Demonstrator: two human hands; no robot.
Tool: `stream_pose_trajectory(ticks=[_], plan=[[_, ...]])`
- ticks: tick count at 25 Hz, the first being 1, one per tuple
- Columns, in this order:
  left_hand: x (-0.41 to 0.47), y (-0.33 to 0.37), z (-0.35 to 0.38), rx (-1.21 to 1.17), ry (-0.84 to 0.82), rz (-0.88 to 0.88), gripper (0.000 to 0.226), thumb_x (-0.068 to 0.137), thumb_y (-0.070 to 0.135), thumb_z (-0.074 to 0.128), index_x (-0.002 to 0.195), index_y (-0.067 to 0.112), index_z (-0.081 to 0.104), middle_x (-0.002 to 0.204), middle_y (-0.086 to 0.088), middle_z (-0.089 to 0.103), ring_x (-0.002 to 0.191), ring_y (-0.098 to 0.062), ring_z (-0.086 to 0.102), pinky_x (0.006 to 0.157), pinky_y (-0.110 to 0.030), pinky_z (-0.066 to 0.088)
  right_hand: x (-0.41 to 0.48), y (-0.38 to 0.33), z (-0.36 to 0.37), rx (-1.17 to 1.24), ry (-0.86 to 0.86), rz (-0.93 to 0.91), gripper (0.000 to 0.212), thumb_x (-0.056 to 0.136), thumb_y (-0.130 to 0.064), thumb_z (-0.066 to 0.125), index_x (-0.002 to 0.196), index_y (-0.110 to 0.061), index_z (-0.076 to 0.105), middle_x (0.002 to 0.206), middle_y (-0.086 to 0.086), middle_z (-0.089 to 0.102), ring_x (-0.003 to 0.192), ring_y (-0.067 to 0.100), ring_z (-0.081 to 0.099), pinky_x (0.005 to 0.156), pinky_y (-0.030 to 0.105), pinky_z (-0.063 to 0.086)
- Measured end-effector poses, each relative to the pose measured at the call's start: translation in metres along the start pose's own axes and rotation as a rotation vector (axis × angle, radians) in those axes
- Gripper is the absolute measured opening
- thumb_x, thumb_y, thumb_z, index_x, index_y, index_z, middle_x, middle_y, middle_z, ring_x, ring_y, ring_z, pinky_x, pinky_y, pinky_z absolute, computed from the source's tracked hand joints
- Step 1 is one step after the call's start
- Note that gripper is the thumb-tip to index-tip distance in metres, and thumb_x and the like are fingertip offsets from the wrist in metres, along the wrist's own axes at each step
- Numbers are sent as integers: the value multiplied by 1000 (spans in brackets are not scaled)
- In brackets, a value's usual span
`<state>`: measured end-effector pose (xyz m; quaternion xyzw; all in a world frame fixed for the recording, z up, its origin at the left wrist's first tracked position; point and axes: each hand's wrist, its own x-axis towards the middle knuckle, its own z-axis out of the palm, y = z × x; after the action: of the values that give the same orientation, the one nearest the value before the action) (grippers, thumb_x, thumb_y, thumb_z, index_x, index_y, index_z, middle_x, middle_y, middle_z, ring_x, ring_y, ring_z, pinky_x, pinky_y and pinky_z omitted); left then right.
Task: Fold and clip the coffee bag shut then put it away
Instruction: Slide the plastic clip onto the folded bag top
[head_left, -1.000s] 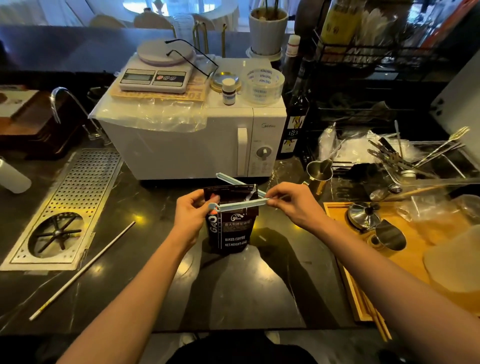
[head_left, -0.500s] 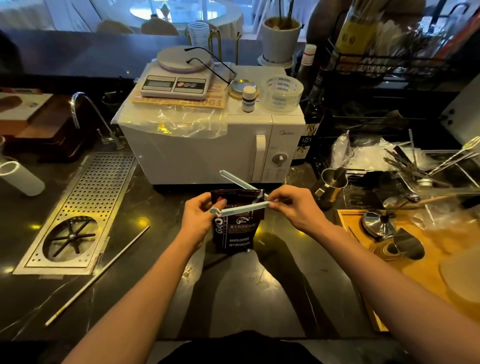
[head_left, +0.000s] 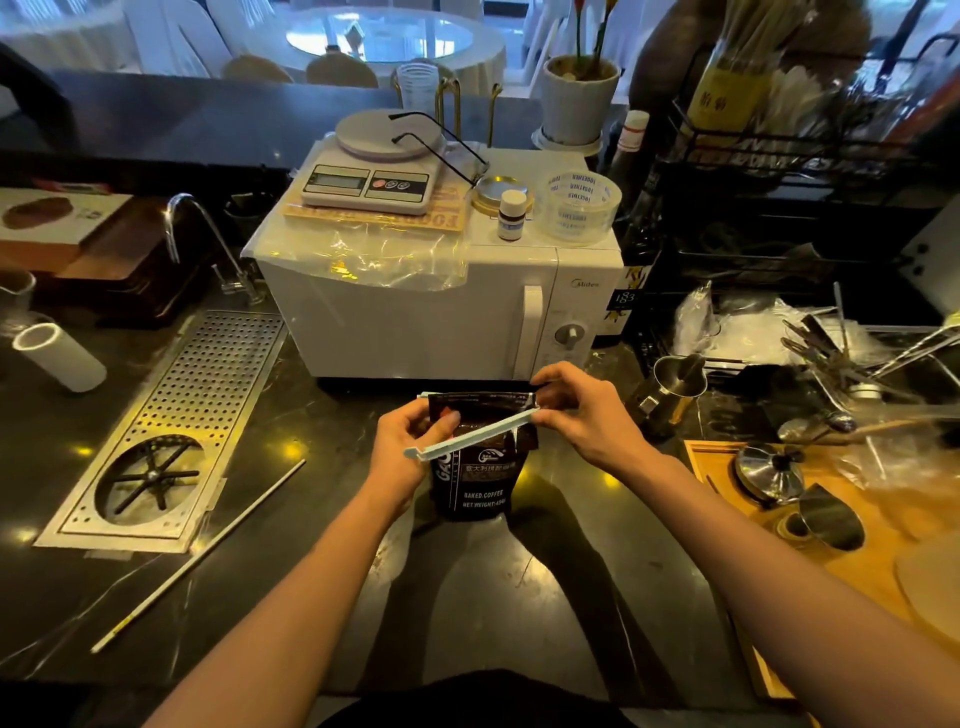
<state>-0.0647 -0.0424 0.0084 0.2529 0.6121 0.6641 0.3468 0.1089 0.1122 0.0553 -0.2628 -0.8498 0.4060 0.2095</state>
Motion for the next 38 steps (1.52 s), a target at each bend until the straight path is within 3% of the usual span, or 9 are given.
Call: stream_pose_trajectory(ticks=[7, 12, 18, 21, 24, 28, 31, 35, 38], plan=[[-2, -4, 2, -7, 61, -44, 18, 88, 8, 66, 105, 7, 70, 96, -6, 75, 91, -17, 72, 73, -24, 57, -2, -1, 16, 41, 52, 27, 25, 81, -10, 74, 106, -14, 71, 96, -1, 73, 93, 8, 67, 86, 19, 52], [-4, -4, 4, -30, 60, -40, 22, 88, 9, 66, 110, 6, 69, 103, -9, 74, 98, -19, 72, 78, -26, 58, -12, -4, 37, 227, 115, 121, 25, 83, -12, 73, 107, -16, 70, 99, -7, 71, 97, 6, 66, 88, 27, 54], [-10, 0, 11, -27, 108, -12, 14, 88, 11, 68, 101, 15, 70, 98, -5, 75, 94, -20, 73, 77, -30, 58, -13, -4, 53, 421, 155, 190, 26, 83, -7, 73, 107, -15, 66, 102, 5, 72, 99, 17, 69, 88, 39, 58], [-15, -1, 17, -104, 264, -12, 39, 82, 8, 74, 111, 10, 47, 104, -9, 69, 97, -20, 71, 74, -24, 59, -12, -4, 55, 410, 171, 193, 25, 83, -8, 73, 107, -12, 69, 101, 5, 73, 98, 17, 70, 87, 39, 59], [-20, -4, 17, -79, 326, 6, 55, 79, 10, 77, 116, 17, 37, 110, -2, 62, 104, -15, 67, 84, -24, 59, -12, -4, 56, 393, 189, 201, 25, 82, -9, 74, 106, -14, 70, 99, 4, 73, 96, 15, 70, 86, 38, 59], [-17, 1, -4, 337, 195, 140, 72, 72, 19, 84, 129, 25, 40, 114, 3, 63, 103, -10, 66, 87, -28, 56, -14, -5, 57, 359, 208, 204, 24, 82, -8, 73, 105, -15, 70, 100, 3, 73, 97, 15, 69, 85, 34, 59], [-9, 13, -18, 565, 37, 200, 79, 69, 26, 86, 134, 23, 41, 114, 4, 60, 103, -7, 61, 88, -22, 52, -12, -5, 58, 352, 221, 201, 23, 82, -8, 74, 104, -15, 70, 98, 2, 73, 96, 14, 69, 84, 33, 59], [-6, 16, -28, 588, -54, 171, 68, 74, 30, 81, 133, 22, 49, 122, 5, 60, 110, -11, 61, 90, -26, 54, -8, -4, 59, 353, 238, 216, 23, 81, -8, 74, 103, -13, 70, 97, 4, 73, 94, 15, 69, 82, 32, 59], [-6, 18, -28, 496, -38, 170, 59, 76, 24, 80, 129, 20, 55, 118, 8, 61, 105, -7, 63, 84, -18, 55, -7, -6, 60, 348, 245, 211, 22, 81, -7, 75, 102, -12, 71, 96, 5, 73, 92, 15, 70, 81, 30, 59]])
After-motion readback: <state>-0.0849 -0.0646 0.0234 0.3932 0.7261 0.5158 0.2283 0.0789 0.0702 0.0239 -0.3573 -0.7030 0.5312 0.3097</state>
